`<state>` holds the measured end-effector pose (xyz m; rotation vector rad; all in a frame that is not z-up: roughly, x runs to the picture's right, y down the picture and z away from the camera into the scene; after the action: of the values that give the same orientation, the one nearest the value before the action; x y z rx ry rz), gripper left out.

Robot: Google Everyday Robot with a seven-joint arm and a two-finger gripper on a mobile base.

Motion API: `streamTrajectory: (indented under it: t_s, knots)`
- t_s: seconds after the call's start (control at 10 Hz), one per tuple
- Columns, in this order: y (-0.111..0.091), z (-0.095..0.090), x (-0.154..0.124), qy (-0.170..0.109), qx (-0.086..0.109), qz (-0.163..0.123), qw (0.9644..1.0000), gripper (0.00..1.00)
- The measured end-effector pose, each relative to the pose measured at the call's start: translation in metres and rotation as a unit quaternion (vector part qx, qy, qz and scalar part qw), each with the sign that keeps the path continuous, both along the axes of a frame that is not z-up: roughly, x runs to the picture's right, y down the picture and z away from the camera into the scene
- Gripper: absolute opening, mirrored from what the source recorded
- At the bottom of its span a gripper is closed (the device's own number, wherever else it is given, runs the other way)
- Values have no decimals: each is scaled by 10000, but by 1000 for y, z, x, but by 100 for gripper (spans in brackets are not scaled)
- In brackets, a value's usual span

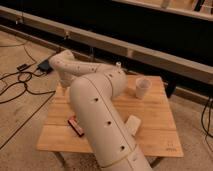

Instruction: Place the pepper on the white sponge

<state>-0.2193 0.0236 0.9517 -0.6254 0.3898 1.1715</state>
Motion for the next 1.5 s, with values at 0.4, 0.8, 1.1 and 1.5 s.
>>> streamTrajectory:
  t_s: [0.4,0.8,1.1,1.5]
  knots:
    - [5,21,8,-32,-118,-24,9999,65]
    - [11,34,15,-10,-258,-63,9996,40]
    - [11,35,8,-124,-310,-100,9994,6]
    - [-14,-1,-6,-484,-118,37,9988,0]
